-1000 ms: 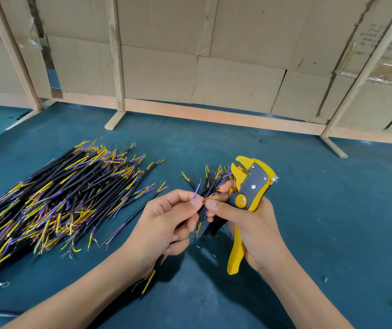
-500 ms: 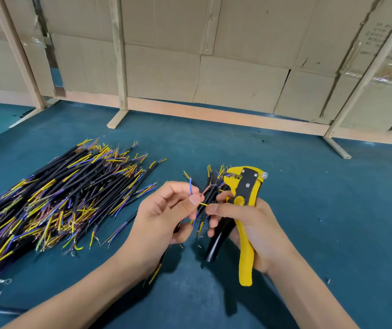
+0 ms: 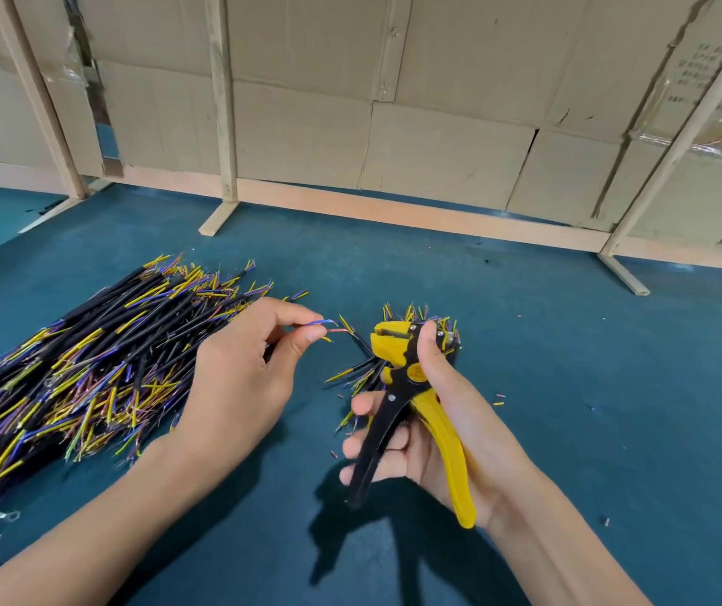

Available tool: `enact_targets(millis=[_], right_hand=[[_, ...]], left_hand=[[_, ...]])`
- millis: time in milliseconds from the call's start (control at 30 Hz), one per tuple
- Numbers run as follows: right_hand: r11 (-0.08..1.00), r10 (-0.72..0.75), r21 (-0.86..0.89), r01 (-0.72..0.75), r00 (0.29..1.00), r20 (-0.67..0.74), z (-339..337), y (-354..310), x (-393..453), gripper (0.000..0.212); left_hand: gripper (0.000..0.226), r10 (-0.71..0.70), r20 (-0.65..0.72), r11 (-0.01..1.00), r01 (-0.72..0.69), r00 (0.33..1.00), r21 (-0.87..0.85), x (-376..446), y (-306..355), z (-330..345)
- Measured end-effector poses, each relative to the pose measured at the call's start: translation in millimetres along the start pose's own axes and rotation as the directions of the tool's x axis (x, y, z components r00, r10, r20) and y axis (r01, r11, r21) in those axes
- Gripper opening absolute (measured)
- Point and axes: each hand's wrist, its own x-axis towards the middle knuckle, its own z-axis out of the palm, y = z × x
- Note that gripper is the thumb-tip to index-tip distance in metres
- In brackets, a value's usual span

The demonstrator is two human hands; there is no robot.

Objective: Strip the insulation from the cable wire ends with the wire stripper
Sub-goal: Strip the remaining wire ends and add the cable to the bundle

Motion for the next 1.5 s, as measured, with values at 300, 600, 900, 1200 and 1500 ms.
enact_targets(millis=[300,600,900,1200,1500], right_hand=[[0.915,-0.032,0.393,-0.092,0.954,0.298,-3.5,11.1,-4.2,0.041],[0.989,0.058,0.103,-0.102,0.929,0.365,19.8,29.3,-11.0,0.027],[0.852,0.060,0.486,-0.192,0.960,0.273,6.1,21.3,-9.9,0.056],[0.906,0.015,0.385,-0.177,0.922,0.387,15.3,20.2,-16.9,0.039],[0.946,0.043,0.310,-0.101,0.981,0.187,11.7,13.7,-11.8,0.018]], left_hand=[[0.008,0.013,-0.010,0.996,-0.012,1.000,0.089,4.7,-16.4,0.2],[0.011,0.088,-0.068,0.988,-0.079,0.994,0.130,6.0,-16.0,0.4],[0.009,0.072,-0.084,0.987,-0.059,0.994,0.151,8.8,-16.7,-2.1],[0.007,0.080,-0.085,0.984,-0.065,0.993,0.163,8.6,-16.0,-0.7],[0.009,0.084,-0.063,0.987,-0.074,0.994,0.143,6.6,-18.3,1.7]])
